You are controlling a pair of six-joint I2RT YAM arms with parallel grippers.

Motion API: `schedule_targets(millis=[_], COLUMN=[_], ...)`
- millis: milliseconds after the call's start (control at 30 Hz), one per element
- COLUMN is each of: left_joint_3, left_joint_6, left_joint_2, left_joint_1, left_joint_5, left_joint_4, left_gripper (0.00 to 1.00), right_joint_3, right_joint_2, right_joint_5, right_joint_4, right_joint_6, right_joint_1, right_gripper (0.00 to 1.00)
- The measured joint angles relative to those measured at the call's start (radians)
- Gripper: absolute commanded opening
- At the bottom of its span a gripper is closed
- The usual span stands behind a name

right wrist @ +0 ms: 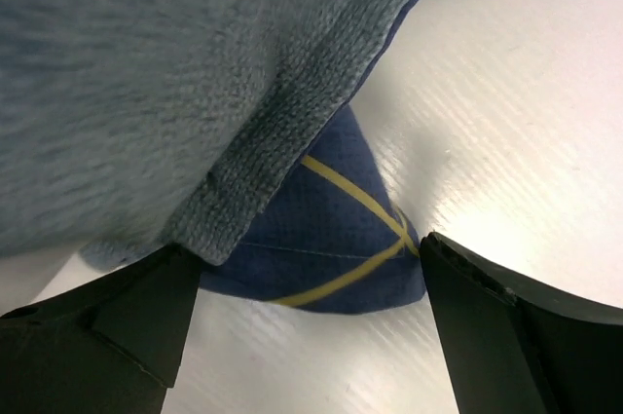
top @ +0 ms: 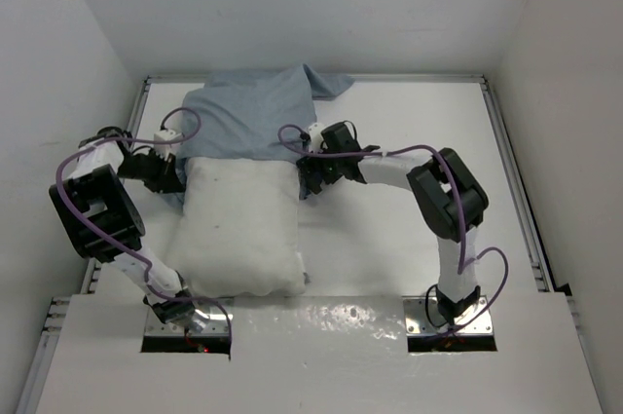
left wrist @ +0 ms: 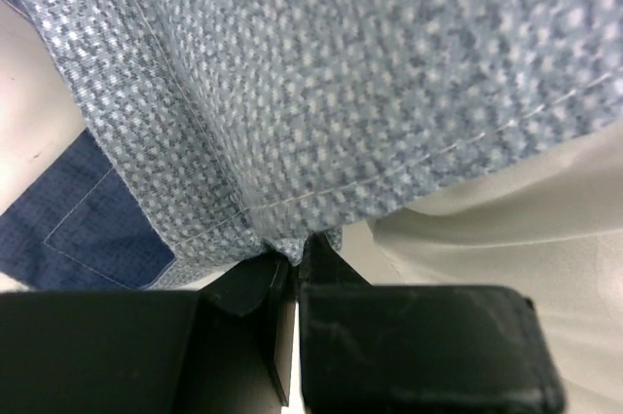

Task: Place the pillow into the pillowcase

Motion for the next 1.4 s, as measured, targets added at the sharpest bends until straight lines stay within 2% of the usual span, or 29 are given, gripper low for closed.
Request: schedule_targets(millis=[167, 200, 233, 267, 300, 333, 533, 667, 733, 800, 900, 967, 1067, 1133, 1200, 1300, 1400], left_joint_3=[0.002, 0.002, 0.002, 0.002, 0.002, 0.002, 0.024, 0.148, 0.241, 0.362, 0.611, 0.756, 0.853, 0.853, 0.834, 0.781, 0.773], left_joint_6=[-0.003, -0.003, -0.003, -0.003, -0.003, -0.003, 0.011, 0.053, 0.041, 0.009, -0.197, -0.411, -0.769, -0.952, -1.057, -1.112, -1.123], left_joint_2=[0.000, 0.000, 0.000, 0.000, 0.000, -0.001, -0.015, -0.048, -0.073, -0.093, -0.100, -0.101, -0.119, -0.139, -0.149, -0.146, -0.101], left_joint_1=[0.000, 0.000, 0.000, 0.000, 0.000, 0.000, 0.000, 0.000, 0.000, 0.001, 0.003, 0.006, 0.007, 0.003, -0.006, -0.007, -0.013], left_joint_5=[-0.010, -0.011, -0.014, -0.016, -0.016, -0.015, 0.030, 0.134, 0.192, 0.243, 0.340, 0.407, 0.424, 0.396, 0.343, 0.268, 0.245], left_joint_4=[-0.002, -0.002, -0.002, -0.002, -0.003, -0.004, -0.073, -0.218, -0.267, -0.307, -0.235, -0.076, 0.207, 0.323, 0.369, 0.354, 0.262], left_gripper=[0.00, 0.00, 0.00, 0.00, 0.00, 0.00, 0.00, 0.00, 0.00, 0.00, 0.00, 0.00, 0.00, 0.00, 0.00, 0.00, 0.00], right_joint_3=[0.048, 0.059, 0.070, 0.083, 0.093, 0.099, 0.051, 0.012, -0.002, 0.004, 0.134, 0.299, 0.405, 0.370, 0.271, 0.168, 0.163], right_joint_2=[0.072, 0.080, 0.087, 0.095, 0.103, 0.109, 0.095, -0.023, -0.115, -0.187, -0.201, -0.171, -0.180, -0.216, -0.253, -0.258, -0.230], right_joint_5=[-0.011, -0.019, -0.030, -0.045, -0.056, -0.072, -0.232, -0.441, -0.539, -0.603, -0.632, -0.601, -0.502, -0.443, -0.406, -0.392, -0.410], right_joint_4=[-0.005, -0.008, -0.010, -0.012, -0.013, -0.010, 0.022, 0.040, 0.159, 0.374, 0.707, 0.882, 1.059, 1.092, 1.090, 1.018, 0.863], right_joint_6=[0.001, 0.003, 0.005, 0.013, 0.021, 0.031, 0.135, 0.290, 0.451, 0.676, 1.028, 1.235, 1.435, 1.500, 1.531, 1.541, 1.523], right_joint_1=[0.007, 0.008, 0.008, 0.008, 0.007, 0.007, 0.006, 0.008, 0.004, -0.008, -0.067, -0.145, -0.269, -0.329, -0.332, -0.262, -0.169], right_gripper=[0.92, 0.84, 0.73, 0.56, 0.13, 0.00, 0.00, 0.00, 0.00, 0.00, 0.00, 0.00, 0.00, 0.00, 0.00, 0.00, 0.00])
